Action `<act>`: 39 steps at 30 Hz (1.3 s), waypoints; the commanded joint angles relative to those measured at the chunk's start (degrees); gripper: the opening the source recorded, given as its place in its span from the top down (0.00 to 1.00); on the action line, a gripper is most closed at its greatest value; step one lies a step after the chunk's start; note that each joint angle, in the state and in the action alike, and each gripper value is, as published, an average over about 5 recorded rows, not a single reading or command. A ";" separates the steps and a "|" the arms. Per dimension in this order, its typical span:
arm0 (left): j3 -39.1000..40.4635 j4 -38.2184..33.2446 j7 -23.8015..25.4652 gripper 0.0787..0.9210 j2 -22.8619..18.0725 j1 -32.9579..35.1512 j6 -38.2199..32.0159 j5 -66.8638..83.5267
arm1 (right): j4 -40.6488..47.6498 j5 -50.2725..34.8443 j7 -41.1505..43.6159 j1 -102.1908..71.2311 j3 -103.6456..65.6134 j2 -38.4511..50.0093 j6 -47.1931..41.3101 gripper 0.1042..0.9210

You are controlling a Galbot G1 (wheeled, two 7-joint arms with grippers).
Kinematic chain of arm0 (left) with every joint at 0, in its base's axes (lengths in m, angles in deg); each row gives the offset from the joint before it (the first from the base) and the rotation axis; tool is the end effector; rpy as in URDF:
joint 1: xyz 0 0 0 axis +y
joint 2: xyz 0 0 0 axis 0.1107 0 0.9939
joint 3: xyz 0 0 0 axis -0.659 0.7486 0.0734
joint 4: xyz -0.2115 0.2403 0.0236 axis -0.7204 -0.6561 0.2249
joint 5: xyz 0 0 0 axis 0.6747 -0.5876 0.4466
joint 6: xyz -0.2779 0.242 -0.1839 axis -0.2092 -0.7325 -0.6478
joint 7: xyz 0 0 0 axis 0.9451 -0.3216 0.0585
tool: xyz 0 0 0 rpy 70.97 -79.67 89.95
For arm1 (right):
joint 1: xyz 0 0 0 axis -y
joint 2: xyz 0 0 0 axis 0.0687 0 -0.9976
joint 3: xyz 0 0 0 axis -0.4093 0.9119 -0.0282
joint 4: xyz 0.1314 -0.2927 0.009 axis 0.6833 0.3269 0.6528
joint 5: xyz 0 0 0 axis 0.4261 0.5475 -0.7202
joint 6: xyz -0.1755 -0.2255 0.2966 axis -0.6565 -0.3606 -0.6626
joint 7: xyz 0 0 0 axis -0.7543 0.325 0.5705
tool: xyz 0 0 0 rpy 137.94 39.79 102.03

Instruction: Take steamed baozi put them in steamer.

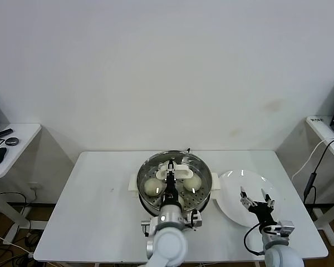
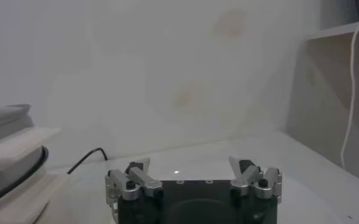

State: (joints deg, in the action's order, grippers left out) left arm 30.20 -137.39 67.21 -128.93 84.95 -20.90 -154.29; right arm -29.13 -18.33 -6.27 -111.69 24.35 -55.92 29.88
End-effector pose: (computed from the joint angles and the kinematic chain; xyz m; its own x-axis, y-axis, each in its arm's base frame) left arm 0.3052 -0.2368 -0.2269 -0.9975 0.0255 0.0656 0.0673 0.0755 0.9949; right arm 0.3053 -0.1330 -0.3473 -0.9875 0.0305 0.1547 0.0552 0.9859 0.1578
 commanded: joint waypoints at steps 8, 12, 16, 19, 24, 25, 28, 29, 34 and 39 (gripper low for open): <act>1.58 -21.28 -0.59 0.36 4.38 9.93 -1.01 2.60 | 0.26 0.14 -0.27 -0.18 -0.11 0.21 -0.58 0.12; 0.93 -27.16 0.47 0.22 6.65 13.72 -0.93 5.28 | -0.87 1.73 0.79 -2.27 -0.20 0.70 -0.18 0.12; -2.16 -31.58 0.71 0.13 8.81 18.51 -1.55 9.49 | -3.17 2.92 2.89 -5.45 -0.38 1.09 2.06 0.12; -7.30 -34.53 -1.71 0.12 10.36 21.71 -2.06 16.00 | -5.72 6.46 5.11 -8.33 -0.66 0.86 3.31 0.12; -20.67 -35.74 -13.94 0.12 10.86 24.53 -3.82 39.38 | -9.96 6.23 4.70 -12.16 0.59 0.03 1.03 0.12; -23.85 -35.26 -15.96 0.12 10.65 25.22 -5.33 44.77 | -10.17 6.66 4.49 -12.56 0.84 -0.14 1.27 0.12; -34.76 -32.46 -18.40 0.12 8.97 28.33 -13.40 59.93 | -10.07 6.90 3.56 -13.46 1.76 -0.52 2.29 0.12; -37.69 -31.15 -18.39 0.12 8.45 29.59 -17.04 63.39 | -9.86 6.79 3.23 -13.67 2.10 -0.54 2.54 0.12; -43.72 -22.52 -23.73 0.12 9.20 36.49 -32.99 76.66 | -9.25 7.09 1.79 -15.05 4.76 0.10 3.13 0.12; -43.39 -16.22 -27.14 0.12 6.46 40.97 -35.94 86.28 | -9.77 6.76 1.94 -15.55 4.72 -1.21 3.48 0.12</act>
State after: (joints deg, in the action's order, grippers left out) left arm 0.62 -163.71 51.13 -120.37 114.00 -38.89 -101.36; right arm -36.95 -12.41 -4.01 -124.10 27.20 -55.98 32.53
